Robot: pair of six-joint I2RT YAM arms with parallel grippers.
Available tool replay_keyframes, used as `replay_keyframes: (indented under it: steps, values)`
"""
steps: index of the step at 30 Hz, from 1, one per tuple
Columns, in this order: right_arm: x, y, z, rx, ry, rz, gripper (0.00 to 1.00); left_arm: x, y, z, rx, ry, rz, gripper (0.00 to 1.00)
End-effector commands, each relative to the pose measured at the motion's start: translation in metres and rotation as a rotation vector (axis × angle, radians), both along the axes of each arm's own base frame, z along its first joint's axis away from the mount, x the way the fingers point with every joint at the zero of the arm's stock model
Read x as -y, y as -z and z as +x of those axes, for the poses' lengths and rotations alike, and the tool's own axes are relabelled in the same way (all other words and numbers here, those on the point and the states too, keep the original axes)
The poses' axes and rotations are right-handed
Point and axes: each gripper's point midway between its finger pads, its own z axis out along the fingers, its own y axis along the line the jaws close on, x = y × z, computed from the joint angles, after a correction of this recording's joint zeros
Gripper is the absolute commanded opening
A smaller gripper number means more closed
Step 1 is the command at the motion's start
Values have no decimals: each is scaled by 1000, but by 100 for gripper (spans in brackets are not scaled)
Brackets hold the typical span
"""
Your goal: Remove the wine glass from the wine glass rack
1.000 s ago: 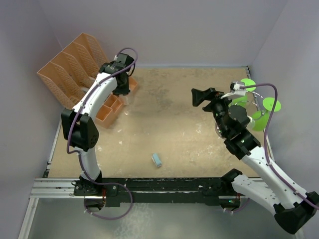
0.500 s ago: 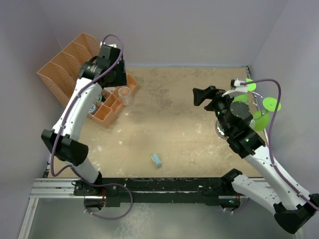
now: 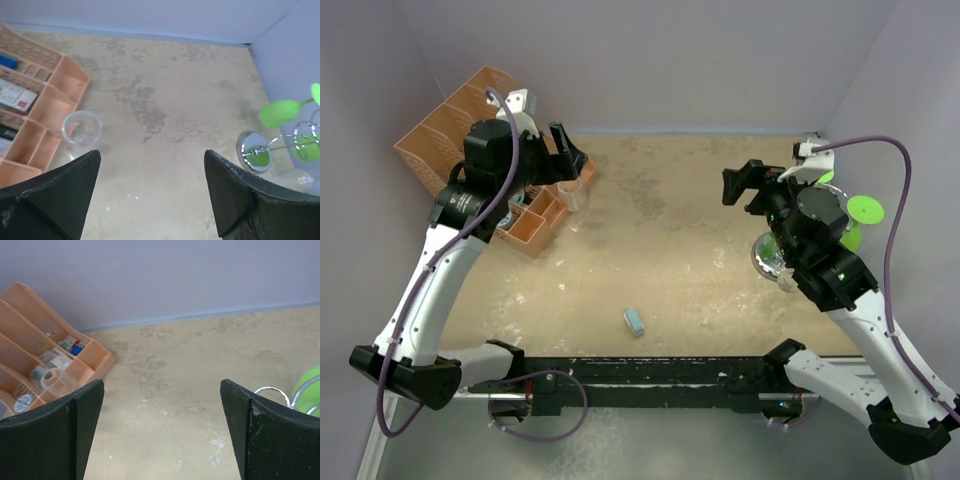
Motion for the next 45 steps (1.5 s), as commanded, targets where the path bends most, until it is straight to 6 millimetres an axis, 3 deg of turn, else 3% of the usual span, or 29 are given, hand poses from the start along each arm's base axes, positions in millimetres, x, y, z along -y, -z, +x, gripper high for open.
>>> replay_keyframes:
  steps: [1, 11, 16, 25, 33, 37, 45]
  values:
    - [21, 8, 0, -59, 92, -119, 100, 35, -42, -4, 185, 178, -157, 82]
    - [38, 33, 14, -185, 242, -208, 100, 79, -2, -22, 152, 320, -146, 82]
    - [56, 43, 29, -270, 422, -289, 100, 93, 11, -37, 147, 360, -114, 83]
    - [76, 52, 68, -371, 639, -455, 100, 86, 33, -47, 151, 313, -36, 85]
    - [123, 72, 106, -482, 781, -575, 95, 93, 34, -53, 154, 335, -36, 87]
    - [131, 72, 115, -497, 827, -617, 92, 93, 35, -56, 160, 331, -15, 87]
    - [156, 97, 124, -576, 904, -670, 83, 95, 36, -60, 166, 328, 16, 89]
